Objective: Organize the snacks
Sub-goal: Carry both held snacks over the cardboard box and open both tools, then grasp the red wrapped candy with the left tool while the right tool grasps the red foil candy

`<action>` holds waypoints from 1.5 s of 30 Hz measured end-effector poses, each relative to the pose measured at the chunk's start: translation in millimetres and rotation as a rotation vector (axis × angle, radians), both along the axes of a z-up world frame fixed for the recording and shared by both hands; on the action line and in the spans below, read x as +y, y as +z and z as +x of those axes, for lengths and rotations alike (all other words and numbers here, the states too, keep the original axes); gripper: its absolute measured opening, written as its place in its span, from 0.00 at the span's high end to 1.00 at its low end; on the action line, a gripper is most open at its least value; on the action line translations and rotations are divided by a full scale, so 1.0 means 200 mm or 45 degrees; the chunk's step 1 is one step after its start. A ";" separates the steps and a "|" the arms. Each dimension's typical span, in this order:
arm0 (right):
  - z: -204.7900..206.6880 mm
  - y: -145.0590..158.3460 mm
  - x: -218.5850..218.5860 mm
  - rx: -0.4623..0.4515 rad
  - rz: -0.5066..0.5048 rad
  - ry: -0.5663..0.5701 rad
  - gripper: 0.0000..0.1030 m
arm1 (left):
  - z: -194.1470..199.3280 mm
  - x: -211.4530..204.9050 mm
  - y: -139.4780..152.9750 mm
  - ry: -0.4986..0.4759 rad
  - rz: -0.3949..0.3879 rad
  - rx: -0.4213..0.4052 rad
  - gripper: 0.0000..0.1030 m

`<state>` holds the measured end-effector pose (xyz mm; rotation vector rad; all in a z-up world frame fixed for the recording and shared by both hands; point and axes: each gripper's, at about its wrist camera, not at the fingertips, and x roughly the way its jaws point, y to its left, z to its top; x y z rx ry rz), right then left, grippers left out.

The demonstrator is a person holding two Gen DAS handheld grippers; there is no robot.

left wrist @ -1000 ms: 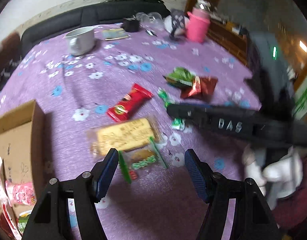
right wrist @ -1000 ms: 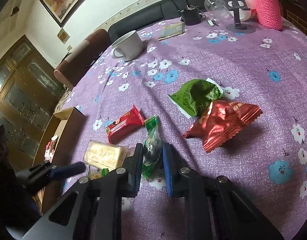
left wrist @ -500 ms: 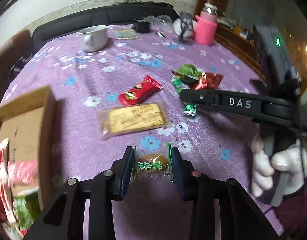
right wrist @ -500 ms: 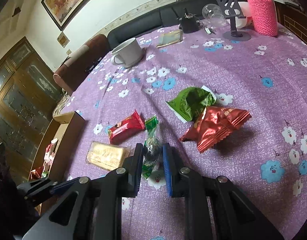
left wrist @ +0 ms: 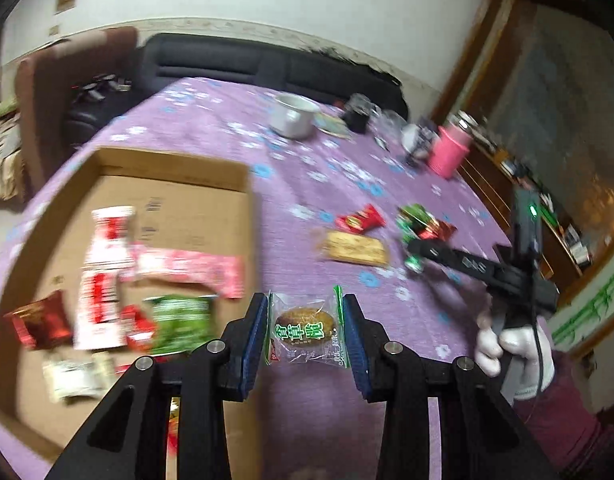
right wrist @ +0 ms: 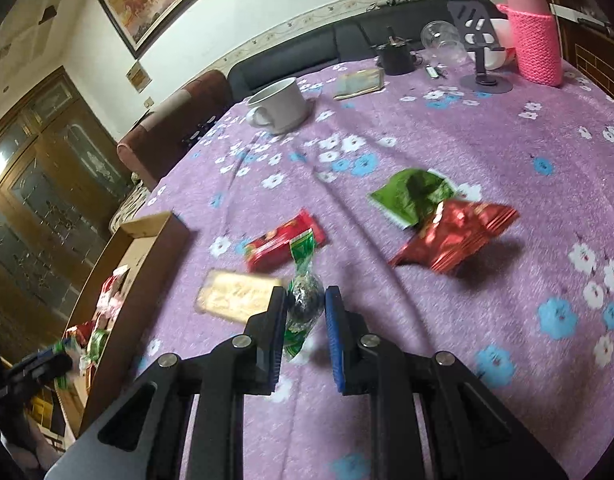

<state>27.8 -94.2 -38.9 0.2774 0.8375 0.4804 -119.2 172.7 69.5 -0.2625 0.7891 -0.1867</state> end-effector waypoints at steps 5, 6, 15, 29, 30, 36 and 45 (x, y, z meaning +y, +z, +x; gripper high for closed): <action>-0.12 0.08 0.09 -0.021 0.059 0.088 0.82 | -0.07 0.23 -0.01 0.126 -0.033 -0.015 0.62; -0.15 0.10 0.14 -0.012 0.069 0.125 0.82 | -0.09 0.27 -0.02 0.143 -0.040 -0.015 0.62; -0.30 0.16 0.64 0.040 0.074 0.424 0.82 | -0.17 0.50 -0.12 0.279 -0.062 0.015 0.61; -0.43 0.14 0.97 0.060 0.013 0.588 0.79 | -0.28 0.72 -0.13 0.382 -0.210 -0.022 0.33; -0.42 0.15 0.96 0.057 0.017 0.579 0.77 | -0.29 0.73 -0.13 0.381 -0.223 -0.027 0.31; -0.39 0.16 0.86 0.059 0.049 0.511 0.73 | -0.30 0.75 -0.11 0.409 -0.287 -0.054 0.20; -0.36 0.13 0.50 0.067 0.074 0.365 0.71 | -0.27 0.65 -0.05 0.328 -0.304 -0.067 0.15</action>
